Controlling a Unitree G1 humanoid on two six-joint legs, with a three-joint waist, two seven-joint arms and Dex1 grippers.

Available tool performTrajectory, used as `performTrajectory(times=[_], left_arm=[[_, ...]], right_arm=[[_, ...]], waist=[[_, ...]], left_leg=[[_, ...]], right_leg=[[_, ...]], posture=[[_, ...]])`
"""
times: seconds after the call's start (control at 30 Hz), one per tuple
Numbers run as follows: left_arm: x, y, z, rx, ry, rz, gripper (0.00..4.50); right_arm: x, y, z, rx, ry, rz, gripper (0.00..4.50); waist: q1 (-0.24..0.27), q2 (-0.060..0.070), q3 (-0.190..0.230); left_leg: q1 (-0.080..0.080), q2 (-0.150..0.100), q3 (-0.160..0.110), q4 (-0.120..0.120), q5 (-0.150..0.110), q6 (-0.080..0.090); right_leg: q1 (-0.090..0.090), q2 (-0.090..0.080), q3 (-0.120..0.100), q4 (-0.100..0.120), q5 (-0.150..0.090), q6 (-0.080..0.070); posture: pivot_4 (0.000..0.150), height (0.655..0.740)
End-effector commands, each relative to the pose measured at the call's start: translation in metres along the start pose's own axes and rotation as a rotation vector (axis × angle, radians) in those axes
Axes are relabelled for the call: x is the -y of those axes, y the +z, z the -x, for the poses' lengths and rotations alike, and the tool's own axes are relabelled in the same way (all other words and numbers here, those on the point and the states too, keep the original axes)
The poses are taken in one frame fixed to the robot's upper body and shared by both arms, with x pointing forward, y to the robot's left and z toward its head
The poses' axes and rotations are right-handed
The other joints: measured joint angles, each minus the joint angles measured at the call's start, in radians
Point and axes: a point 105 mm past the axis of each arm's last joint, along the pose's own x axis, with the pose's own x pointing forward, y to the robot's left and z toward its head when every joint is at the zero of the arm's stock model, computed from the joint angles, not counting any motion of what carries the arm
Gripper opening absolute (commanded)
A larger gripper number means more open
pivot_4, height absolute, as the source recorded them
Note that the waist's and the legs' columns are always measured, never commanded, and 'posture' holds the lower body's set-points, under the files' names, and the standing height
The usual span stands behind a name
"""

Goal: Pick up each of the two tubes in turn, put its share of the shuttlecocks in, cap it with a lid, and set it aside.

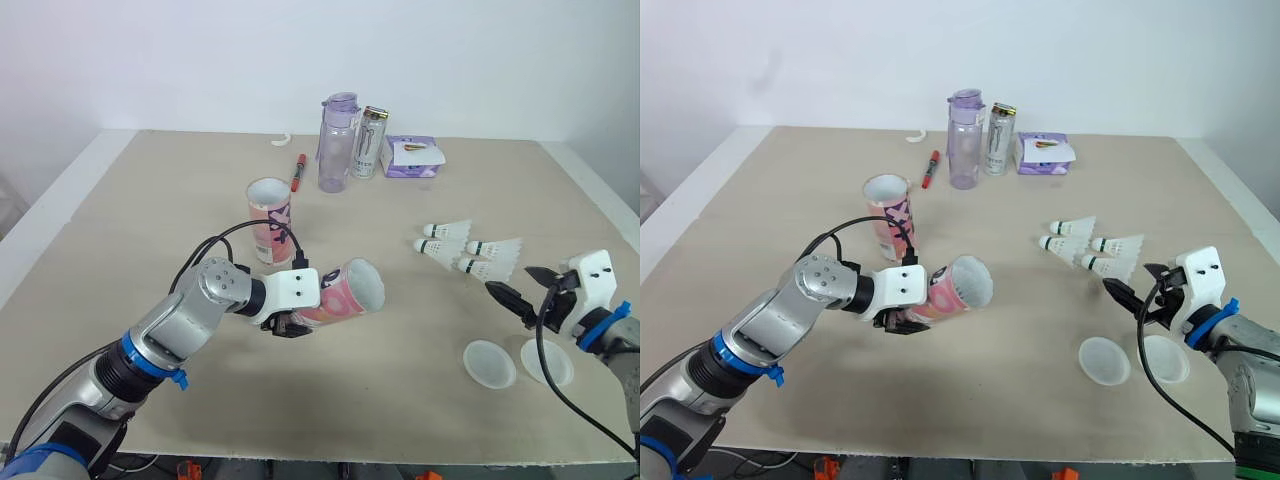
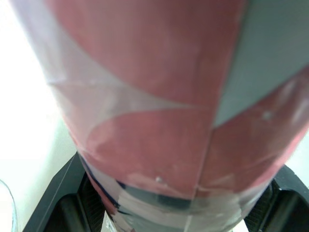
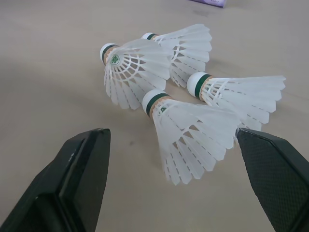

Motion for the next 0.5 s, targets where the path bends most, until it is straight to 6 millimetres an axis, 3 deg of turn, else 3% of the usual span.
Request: performTrajectory(times=[0.03,0.5], left_arm=[[0.01,-0.026,-0.008,-0.096,-0.035,0.069,3.01],[0.013,-0.026,-0.007,-0.098,-0.029,0.079,3.01]], right_arm=[[-0.003,0.002,-0.006,0.008,0.015,-0.014,4.45],[-0.019,-0.004,-0.031,-0.014,0.084,-0.109,4.45]], waist=[[0.0,0.0,0.0],[-0.001,0.0,0.0]], left_leg=[[0.0,0.0,0.0,0.0,0.0,0.0],[0.0,0.0,0.0,0.0,0.0,0.0]], right_leg=[[0.0,0.0,0.0,0.0,0.0,0.0],[0.0,0.0,0.0,0.0,0.0,0.0]], posture=[[0.15,0.74],[0.15,0.74]])
